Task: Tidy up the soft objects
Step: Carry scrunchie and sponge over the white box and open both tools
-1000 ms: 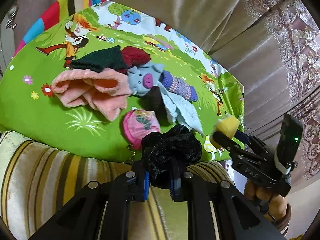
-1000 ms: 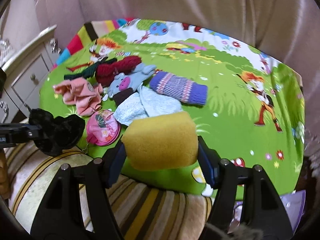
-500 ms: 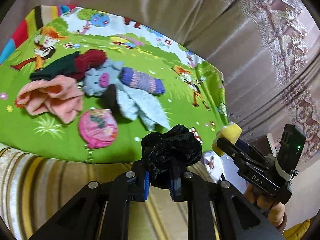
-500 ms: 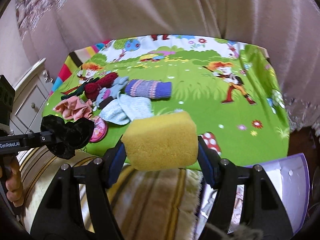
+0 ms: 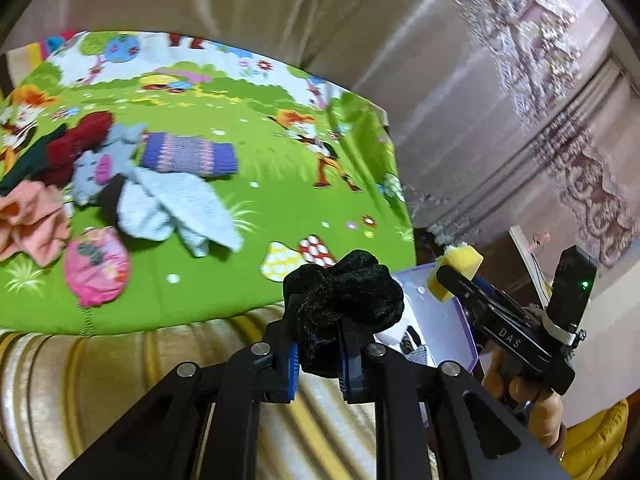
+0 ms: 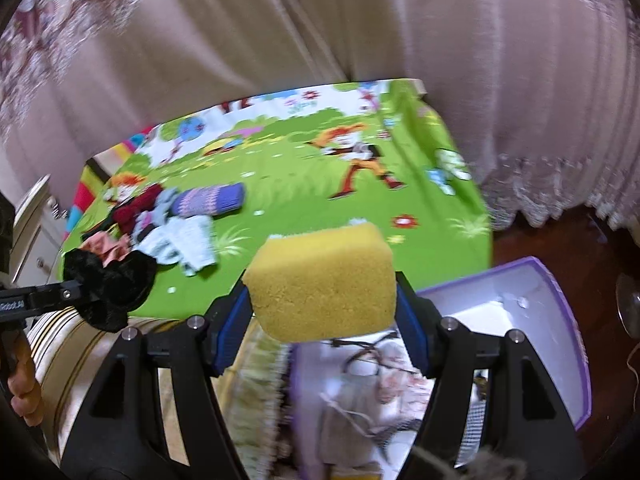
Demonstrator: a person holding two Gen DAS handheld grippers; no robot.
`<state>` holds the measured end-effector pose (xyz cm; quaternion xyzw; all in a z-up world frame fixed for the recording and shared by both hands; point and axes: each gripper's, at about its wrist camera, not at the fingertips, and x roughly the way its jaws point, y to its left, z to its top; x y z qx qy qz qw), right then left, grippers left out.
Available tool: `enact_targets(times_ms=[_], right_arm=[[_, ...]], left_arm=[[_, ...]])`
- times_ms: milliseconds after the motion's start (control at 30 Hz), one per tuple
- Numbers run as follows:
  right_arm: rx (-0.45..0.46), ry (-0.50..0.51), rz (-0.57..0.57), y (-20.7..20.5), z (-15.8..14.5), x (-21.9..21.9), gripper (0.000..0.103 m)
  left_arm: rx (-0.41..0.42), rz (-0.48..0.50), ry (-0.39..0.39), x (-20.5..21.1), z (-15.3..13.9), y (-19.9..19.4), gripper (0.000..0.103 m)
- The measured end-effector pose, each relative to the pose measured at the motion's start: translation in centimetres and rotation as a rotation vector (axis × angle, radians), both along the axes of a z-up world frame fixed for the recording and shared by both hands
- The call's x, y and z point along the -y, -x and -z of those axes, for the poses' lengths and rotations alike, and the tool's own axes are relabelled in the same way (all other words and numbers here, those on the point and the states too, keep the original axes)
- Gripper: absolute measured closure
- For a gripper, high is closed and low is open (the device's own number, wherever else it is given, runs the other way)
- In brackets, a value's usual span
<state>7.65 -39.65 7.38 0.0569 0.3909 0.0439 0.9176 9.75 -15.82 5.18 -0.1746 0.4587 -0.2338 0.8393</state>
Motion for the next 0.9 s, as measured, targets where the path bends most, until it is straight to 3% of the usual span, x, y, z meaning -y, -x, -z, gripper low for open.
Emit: enact_targets(times_ms=[333, 700, 800, 900], right_arm=[[0.006, 0.048, 0.169, 1.7, 0.0, 6.1, 0.033], [0.020, 0.091, 0.294, 2.8, -0.3, 10.1, 0.033], [0.012, 0.109, 0.322, 2.8, -0.2, 10.7, 0.030], [0.000, 0.115, 0.351, 2.7, 0.1, 11.1, 0.022]], left_arm=[[-0.008, 0.145, -0.027, 7.0, 0.4, -0.8, 0.088], [-0.015, 0.237, -0.040, 12.4, 1.0, -1.1, 0.088], [-0.019, 0.264, -0.052, 13.6, 1.2, -1.2, 0.076], [-0.021, 0.280, -0.061, 14.3, 1.4, -1.1, 0.064]])
